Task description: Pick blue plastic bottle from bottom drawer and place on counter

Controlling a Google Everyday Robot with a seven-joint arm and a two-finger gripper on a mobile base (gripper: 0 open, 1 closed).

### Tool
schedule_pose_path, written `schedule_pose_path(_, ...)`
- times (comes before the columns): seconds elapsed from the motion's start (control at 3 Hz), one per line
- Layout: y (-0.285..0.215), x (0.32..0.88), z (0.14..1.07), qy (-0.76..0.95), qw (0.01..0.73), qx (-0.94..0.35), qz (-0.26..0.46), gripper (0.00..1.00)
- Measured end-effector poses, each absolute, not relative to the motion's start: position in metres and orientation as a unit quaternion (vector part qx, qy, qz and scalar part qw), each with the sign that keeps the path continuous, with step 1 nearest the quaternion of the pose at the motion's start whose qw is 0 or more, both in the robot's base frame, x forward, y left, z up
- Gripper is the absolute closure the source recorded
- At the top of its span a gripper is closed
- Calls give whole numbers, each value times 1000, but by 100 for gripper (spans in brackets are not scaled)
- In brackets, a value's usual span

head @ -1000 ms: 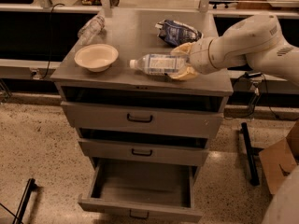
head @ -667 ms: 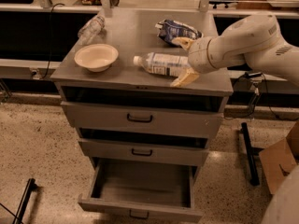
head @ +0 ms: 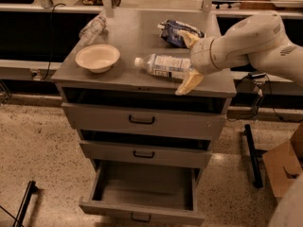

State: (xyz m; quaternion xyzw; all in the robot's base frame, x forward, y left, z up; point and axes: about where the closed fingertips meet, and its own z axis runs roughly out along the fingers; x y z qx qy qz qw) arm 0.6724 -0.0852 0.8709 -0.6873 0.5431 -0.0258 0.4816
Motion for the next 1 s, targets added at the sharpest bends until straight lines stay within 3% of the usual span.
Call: schedule_pose_path(1.0, -93, 627, 905, 522, 497, -692, -35, 0)
